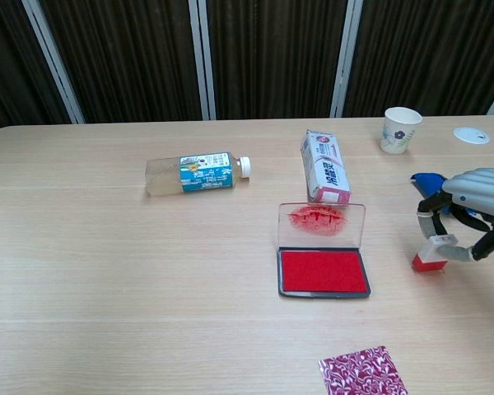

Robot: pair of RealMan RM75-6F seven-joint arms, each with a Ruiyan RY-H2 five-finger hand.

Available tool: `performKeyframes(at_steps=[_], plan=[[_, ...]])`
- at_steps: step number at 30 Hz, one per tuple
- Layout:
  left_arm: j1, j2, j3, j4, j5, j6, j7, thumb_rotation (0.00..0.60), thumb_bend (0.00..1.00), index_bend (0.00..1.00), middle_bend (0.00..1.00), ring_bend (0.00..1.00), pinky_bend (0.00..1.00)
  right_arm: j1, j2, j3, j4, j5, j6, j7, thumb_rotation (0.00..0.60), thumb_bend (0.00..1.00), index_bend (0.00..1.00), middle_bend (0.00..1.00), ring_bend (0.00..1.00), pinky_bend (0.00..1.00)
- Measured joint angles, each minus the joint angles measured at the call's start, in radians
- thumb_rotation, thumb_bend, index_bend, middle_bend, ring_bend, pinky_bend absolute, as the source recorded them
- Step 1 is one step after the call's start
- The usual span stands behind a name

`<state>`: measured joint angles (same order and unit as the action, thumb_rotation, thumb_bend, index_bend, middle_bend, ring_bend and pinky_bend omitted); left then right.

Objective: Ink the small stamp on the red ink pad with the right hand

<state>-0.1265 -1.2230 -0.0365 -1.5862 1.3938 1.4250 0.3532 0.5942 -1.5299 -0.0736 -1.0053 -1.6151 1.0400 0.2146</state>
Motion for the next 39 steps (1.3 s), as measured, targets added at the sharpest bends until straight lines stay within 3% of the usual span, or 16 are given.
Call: performKeyframes(at_steps=[22, 33, 36, 38, 39], plan=[[0.002, 0.002, 0.002, -0.001, 0.009, 0.004, -0.006, 0.6, 0.0, 0.0, 0.0, 0.0, 0.0, -0.006, 0.026, 0.0, -0.03, -0.007, 0.007, -0.023, 0.6, 0.32, 0.43, 0.47, 0.78, 1.0], [0.004, 0.008, 0.003, -0.006, 0.014, 0.007, -0.016, 0.6, 0.0, 0.0, 0.0, 0.0, 0.0, -0.033, 0.119, 0.005, -0.14, -0.03, 0.111, -0.007, 0.6, 0.28, 0.39, 0.43, 0.75, 0.98], [0.006, 0.013, 0.003, -0.008, 0.018, 0.013, -0.025, 0.6, 0.0, 0.0, 0.0, 0.0, 0.0, -0.059, 0.165, 0.007, -0.196, -0.04, 0.186, 0.001, 0.6, 0.1, 0.32, 0.4, 0.61, 0.83], [0.008, 0.016, 0.002, -0.008, 0.026, 0.021, -0.033, 0.6, 0.0, 0.0, 0.0, 0.0, 0.0, -0.083, 0.19, 0.009, -0.227, -0.044, 0.242, 0.003, 0.6, 0.01, 0.23, 0.31, 0.41, 0.64], [0.009, 0.018, 0.002, -0.009, 0.029, 0.023, -0.038, 0.6, 0.0, 0.0, 0.0, 0.0, 0.0, -0.104, 0.209, 0.01, -0.251, -0.045, 0.284, 0.003, 0.6, 0.0, 0.17, 0.23, 0.26, 0.48]])
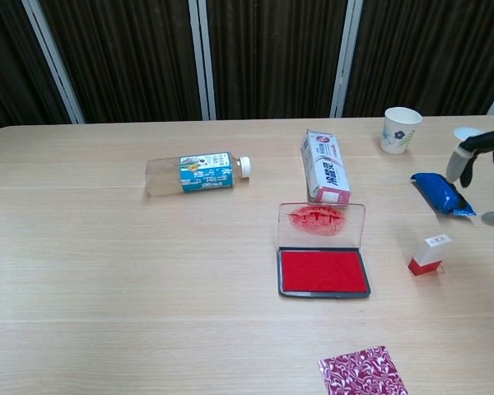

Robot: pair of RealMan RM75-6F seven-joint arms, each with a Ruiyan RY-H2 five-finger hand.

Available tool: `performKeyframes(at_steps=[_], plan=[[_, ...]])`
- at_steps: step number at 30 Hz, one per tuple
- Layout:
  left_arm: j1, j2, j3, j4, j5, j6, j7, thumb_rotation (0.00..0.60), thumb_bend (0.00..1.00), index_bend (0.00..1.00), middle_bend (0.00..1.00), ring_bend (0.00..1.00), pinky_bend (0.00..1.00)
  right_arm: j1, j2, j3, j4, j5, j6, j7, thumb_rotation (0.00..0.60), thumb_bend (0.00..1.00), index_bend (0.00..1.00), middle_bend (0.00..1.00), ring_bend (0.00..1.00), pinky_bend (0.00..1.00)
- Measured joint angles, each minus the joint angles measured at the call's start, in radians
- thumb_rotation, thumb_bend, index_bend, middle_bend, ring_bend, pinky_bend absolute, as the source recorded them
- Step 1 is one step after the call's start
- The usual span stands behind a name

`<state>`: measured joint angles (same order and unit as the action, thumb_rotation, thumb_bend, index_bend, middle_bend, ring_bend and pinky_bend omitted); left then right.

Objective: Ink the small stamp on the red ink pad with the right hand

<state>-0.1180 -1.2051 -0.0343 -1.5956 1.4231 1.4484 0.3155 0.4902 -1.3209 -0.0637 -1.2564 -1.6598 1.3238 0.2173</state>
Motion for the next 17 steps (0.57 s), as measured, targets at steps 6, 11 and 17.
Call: performKeyframes(at_steps=[6, 11, 17], plan=[[0.008, 0.022, 0.005, -0.017, 0.041, 0.03, -0.04, 0.6, 0.0, 0.0, 0.0, 0.0, 0.0, -0.151, 0.088, 0.004, -0.154, 0.037, 0.184, -0.031, 0.6, 0.0, 0.0, 0.0, 0.0, 0.0], [0.016, 0.048, 0.017, -0.032, 0.082, 0.049, -0.08, 0.6, 0.0, 0.0, 0.0, 0.0, 0.0, -0.251, 0.123, 0.0, -0.208, 0.076, 0.263, -0.043, 0.6, 0.0, 0.0, 0.0, 0.0, 0.0], [0.023, 0.061, 0.024, -0.034, 0.114, 0.071, -0.108, 0.6, 0.0, 0.0, 0.0, 0.0, 0.0, -0.311, 0.12, 0.001, -0.209, 0.086, 0.312, -0.1, 0.6, 0.0, 0.0, 0.0, 0.0, 0.0]])
